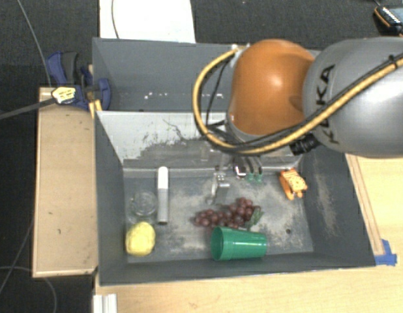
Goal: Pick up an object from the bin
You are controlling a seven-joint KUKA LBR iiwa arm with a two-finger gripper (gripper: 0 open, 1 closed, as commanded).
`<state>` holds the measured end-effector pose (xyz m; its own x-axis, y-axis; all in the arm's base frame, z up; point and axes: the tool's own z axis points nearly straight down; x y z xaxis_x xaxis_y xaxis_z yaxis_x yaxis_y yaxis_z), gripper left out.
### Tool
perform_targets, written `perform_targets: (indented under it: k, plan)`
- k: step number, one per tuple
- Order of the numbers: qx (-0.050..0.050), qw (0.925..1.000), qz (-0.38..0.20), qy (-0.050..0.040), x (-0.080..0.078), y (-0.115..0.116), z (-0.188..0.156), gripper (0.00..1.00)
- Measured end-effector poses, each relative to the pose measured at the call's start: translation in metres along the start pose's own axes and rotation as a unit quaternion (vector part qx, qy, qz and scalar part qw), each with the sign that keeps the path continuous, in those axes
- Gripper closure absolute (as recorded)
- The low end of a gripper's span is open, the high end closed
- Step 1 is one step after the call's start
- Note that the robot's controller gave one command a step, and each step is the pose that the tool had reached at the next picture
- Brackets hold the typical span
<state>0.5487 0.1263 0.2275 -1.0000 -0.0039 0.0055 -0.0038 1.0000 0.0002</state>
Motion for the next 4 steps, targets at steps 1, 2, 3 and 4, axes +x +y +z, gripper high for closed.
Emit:
perform_targets:
  k: [1,2,3,4]
  plan:
    - [-0.001,1.0000,0.003,-0.0044,-0.002,-0.001,-0.005,0.00]
    - [0.000,0.9961,-0.088,-0.0055,-0.001,-0.048,0.088,0.00]
    - [-0.001,0.9993,-0.035,-0.0097,0.003,-0.083,0.073,0.00]
    - [0.000,0.9888,-0.149,-0.0066,0.027,-0.082,0.107,0.00]
